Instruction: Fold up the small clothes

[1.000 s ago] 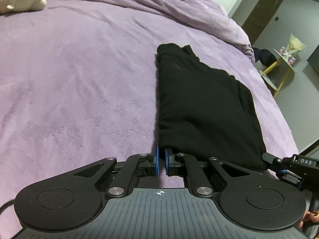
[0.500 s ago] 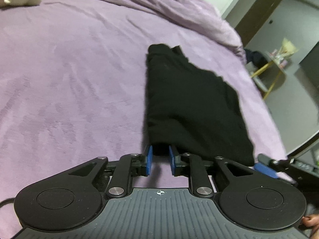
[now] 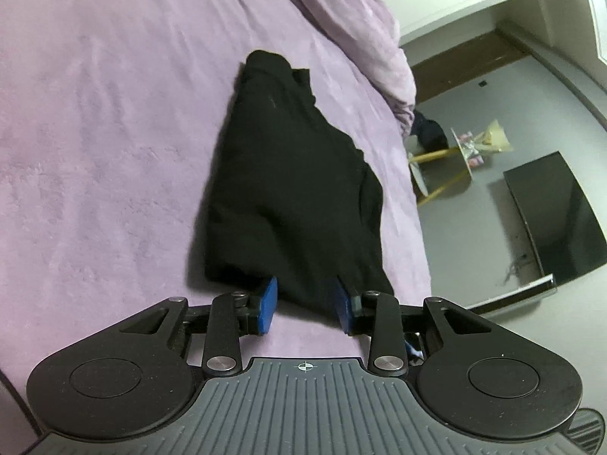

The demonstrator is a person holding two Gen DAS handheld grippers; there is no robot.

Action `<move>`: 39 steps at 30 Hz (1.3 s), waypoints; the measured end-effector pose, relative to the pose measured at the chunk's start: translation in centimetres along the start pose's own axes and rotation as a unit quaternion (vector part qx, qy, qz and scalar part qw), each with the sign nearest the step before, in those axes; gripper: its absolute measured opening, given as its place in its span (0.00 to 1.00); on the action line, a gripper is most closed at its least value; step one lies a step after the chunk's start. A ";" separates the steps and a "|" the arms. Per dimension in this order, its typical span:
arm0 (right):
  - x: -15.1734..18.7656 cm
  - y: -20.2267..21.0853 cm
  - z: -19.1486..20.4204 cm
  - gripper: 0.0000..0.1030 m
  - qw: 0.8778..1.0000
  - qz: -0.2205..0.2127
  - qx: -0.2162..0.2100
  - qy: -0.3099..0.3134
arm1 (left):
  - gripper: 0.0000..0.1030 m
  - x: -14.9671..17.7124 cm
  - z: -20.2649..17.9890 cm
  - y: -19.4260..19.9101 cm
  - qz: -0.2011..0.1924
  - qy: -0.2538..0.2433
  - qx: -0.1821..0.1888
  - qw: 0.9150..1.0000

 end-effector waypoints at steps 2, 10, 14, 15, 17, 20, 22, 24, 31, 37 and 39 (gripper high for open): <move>-0.1 -0.1 -0.2 0.12 1.000 0.002 0.001 -0.006 | 0.35 -0.1 0.4 -0.7 0.006 -0.004 -0.032 0.999; 0.2 -0.9 0.0 0.16 1.000 0.015 0.007 -0.002 | 0.32 -1.0 2.1 -1.2 -0.006 0.054 -0.026 0.998; 0.2 -1.3 0.7 0.15 0.997 0.033 -0.062 -0.034 | 0.09 -2.0 2.5 -0.9 -0.006 0.062 -0.017 0.998; -0.1 -1.3 0.4 0.15 0.999 0.031 -0.034 -0.019 | 0.09 -2.2 2.4 -0.4 -0.006 0.055 -0.016 0.998; -0.9 -1.0 -0.2 0.16 0.999 0.018 0.035 0.035 | 0.09 -2.9 2.3 0.6 -0.009 0.038 -0.018 0.999; -2.2 -0.5 -1.0 0.29 0.997 0.008 0.060 0.048 | 0.11 -4.4 2.7 2.4 -0.020 0.014 -0.033 0.999; -3.3 -0.4 -1.7 0.54 0.997 0.000 0.067 0.036 | 0.43 -5.9 3.3 3.7 -0.052 -0.003 -0.071 0.996; -4.4 -0.8 -2.1 0.57 0.999 -0.004 0.050 0.018 | 0.51 -7.4 3.6 4.1 -0.080 -0.017 -0.096 0.992; -6.4 -6.9 -0.8 0.58 0.998 0.066 0.001 0.005 | 0.58 -8.7 1.7 -3.7 0.024 -0.048 -0.048 0.997; -6.4 -10.0 0.7 0.49 0.996 0.084 -0.006 0.036 | 0.59 -9.5 3.1 -6.8 0.041 -0.031 -0.061 0.997; -6.4 -10.6 0.9 0.33 0.996 0.083 0.005 0.039 | 0.54 -9.7 3.5 -7.1 0.042 -0.014 -0.055 0.998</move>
Point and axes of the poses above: each gripper's, at about its wrist camera, not at the fingertips, and y roughly against the way its jaws point, z to its left, x to its underside, the point moved 10 cm from there along -y, roughly the way its jaws point, and after that the axes turned 4 degrees about z, right-handed, at the moved point
